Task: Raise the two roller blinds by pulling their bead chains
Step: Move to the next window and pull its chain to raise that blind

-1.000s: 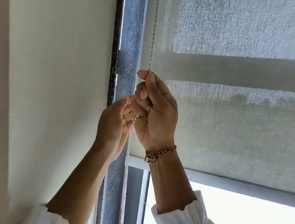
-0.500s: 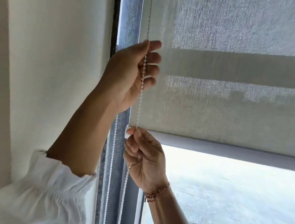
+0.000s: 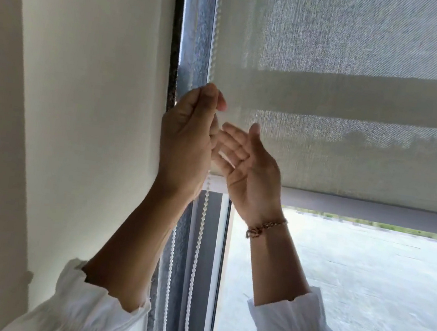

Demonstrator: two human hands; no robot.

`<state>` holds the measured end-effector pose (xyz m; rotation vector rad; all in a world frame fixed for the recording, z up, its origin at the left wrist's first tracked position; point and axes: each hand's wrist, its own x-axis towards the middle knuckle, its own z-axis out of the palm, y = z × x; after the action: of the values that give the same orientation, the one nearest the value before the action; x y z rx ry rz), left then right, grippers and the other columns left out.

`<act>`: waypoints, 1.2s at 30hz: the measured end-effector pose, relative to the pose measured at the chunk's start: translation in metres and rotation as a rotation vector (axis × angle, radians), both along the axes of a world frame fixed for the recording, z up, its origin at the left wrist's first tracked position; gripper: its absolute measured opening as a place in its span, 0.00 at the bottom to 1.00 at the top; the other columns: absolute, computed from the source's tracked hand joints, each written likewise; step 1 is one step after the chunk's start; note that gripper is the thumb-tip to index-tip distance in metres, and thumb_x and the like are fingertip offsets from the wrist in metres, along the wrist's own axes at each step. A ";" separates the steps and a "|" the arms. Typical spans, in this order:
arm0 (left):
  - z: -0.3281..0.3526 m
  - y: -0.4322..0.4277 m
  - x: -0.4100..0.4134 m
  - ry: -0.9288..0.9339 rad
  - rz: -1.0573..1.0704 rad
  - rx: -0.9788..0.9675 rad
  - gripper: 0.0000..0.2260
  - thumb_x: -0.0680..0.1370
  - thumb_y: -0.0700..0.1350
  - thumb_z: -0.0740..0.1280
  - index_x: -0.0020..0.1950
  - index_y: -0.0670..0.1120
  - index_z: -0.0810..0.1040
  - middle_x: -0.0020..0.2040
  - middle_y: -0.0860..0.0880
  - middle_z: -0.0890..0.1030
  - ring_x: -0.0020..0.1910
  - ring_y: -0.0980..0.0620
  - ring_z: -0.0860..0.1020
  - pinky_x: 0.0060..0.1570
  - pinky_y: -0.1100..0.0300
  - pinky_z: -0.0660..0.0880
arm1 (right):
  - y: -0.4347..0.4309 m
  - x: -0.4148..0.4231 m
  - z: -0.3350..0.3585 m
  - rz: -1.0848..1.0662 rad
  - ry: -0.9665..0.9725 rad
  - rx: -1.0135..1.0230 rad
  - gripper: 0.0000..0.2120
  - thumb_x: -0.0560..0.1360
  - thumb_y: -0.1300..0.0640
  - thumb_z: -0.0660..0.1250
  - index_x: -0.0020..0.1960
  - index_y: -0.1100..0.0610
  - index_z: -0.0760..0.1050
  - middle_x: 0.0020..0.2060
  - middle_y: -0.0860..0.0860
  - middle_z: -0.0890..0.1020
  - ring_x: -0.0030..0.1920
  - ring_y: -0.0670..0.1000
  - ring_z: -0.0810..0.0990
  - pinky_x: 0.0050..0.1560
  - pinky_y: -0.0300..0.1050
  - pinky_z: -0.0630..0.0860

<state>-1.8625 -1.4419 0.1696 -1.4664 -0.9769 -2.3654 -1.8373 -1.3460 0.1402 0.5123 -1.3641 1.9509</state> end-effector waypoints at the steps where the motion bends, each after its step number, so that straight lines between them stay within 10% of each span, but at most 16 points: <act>1: -0.008 0.001 0.000 -0.005 0.004 -0.006 0.16 0.80 0.44 0.56 0.33 0.50 0.72 0.19 0.58 0.61 0.19 0.62 0.56 0.18 0.69 0.54 | 0.000 0.002 0.012 0.017 0.026 -0.023 0.21 0.77 0.46 0.55 0.53 0.62 0.75 0.46 0.54 0.83 0.51 0.50 0.81 0.52 0.43 0.77; 8: -0.094 0.015 -0.004 -0.098 0.134 -0.211 0.13 0.76 0.49 0.60 0.31 0.52 0.73 0.20 0.55 0.62 0.20 0.60 0.56 0.22 0.65 0.54 | -0.012 0.012 0.056 0.106 0.115 -0.004 0.17 0.80 0.52 0.53 0.54 0.64 0.73 0.48 0.58 0.81 0.49 0.55 0.82 0.52 0.47 0.79; 15: -0.122 0.020 -0.009 -0.062 0.243 -0.295 0.13 0.73 0.59 0.57 0.34 0.55 0.74 0.21 0.53 0.65 0.22 0.58 0.59 0.27 0.61 0.57 | -0.032 0.004 0.057 -0.107 0.029 -0.044 0.11 0.79 0.57 0.59 0.43 0.59 0.77 0.24 0.47 0.69 0.19 0.41 0.61 0.18 0.33 0.56; 21: -0.105 0.018 -0.014 -0.175 0.050 -0.258 0.19 0.75 0.47 0.55 0.27 0.55 0.76 0.20 0.52 0.68 0.20 0.59 0.61 0.23 0.64 0.57 | -0.040 0.002 0.051 -0.107 0.192 -0.126 0.12 0.78 0.58 0.59 0.40 0.59 0.77 0.20 0.44 0.64 0.19 0.41 0.57 0.18 0.33 0.53; 26: -0.061 0.007 -0.023 -0.298 -0.017 -0.229 0.20 0.81 0.46 0.48 0.42 0.50 0.78 0.30 0.57 0.83 0.33 0.64 0.81 0.34 0.73 0.75 | -0.043 0.003 0.048 -0.127 0.275 -0.122 0.12 0.78 0.59 0.59 0.40 0.59 0.77 0.20 0.44 0.64 0.20 0.41 0.56 0.19 0.34 0.53; 36: 0.035 -0.002 -0.011 -0.096 -0.178 -0.237 0.15 0.82 0.46 0.51 0.56 0.43 0.75 0.52 0.46 0.82 0.54 0.51 0.81 0.55 0.61 0.78 | -0.039 0.003 0.000 -0.116 0.242 -0.138 0.12 0.78 0.63 0.58 0.39 0.60 0.77 0.20 0.43 0.62 0.21 0.41 0.56 0.20 0.34 0.54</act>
<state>-1.8738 -1.4442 0.2043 -1.5943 -1.2355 -2.5384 -1.8339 -1.3848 0.1405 0.5693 -1.0760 1.8080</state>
